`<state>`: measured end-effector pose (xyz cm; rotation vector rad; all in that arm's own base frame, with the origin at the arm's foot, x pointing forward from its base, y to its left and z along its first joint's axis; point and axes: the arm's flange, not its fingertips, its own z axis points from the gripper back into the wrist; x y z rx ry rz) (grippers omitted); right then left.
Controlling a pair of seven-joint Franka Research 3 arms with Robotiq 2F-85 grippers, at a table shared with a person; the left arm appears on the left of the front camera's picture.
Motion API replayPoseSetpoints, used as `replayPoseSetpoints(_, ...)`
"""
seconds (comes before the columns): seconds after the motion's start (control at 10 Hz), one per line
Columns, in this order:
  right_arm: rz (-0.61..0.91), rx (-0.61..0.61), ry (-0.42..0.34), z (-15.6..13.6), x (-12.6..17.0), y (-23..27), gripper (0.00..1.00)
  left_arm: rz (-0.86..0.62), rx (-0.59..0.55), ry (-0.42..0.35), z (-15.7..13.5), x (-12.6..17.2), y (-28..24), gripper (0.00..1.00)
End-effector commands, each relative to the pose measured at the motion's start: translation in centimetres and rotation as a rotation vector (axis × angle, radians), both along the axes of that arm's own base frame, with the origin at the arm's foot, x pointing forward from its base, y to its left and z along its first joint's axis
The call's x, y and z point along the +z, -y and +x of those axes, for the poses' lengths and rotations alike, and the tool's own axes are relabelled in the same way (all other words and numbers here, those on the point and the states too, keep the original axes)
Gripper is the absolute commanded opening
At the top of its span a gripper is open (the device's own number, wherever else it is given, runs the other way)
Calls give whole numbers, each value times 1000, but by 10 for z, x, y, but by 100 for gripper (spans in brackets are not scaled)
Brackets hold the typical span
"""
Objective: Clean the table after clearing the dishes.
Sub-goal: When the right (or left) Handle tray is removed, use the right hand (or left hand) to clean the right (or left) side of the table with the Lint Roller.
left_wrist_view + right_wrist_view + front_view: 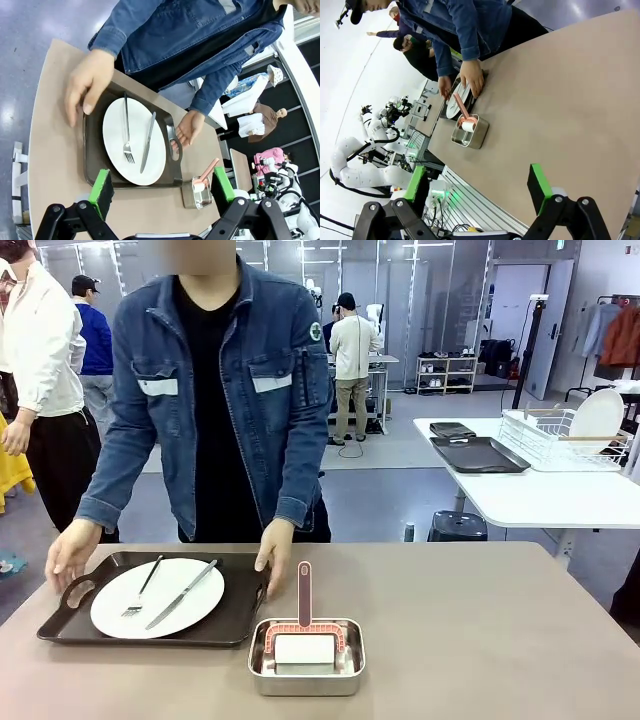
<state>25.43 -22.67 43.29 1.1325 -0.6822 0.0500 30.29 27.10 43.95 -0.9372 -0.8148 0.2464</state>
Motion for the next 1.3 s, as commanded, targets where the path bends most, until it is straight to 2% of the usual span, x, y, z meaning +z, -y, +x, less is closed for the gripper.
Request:
replayPoseSetpoints(0.0, 3, 11, 15, -2, 1, 0, 100, 0, 0, 0, 0, 0, 0, 100)
replayPoseSetpoints(0.1, 3, 11, 15, -2, 1, 0, 100, 29, -97, -6, 4, -8, 5, 100)
replayPoseSetpoints(0.4, 3, 11, 15, -2, 1, 0, 100, 166, -269, -74, 39, -13, 39, 100)
replayPoseSetpoints(0.6, 3, 11, 15, -2, 1, 0, 100, 190, -272, -84, 54, -11, 67, 100)
replayPoseSetpoints(0.9, 3, 11, 15, -2, 1, 0, 100, 259, -325, -69, 93, -2, 153, 100)
replayPoseSetpoints(1.2, 3, 11, 15, -2, 1, 0, 100, 391, -510, -50, 139, 8, 245, 100)
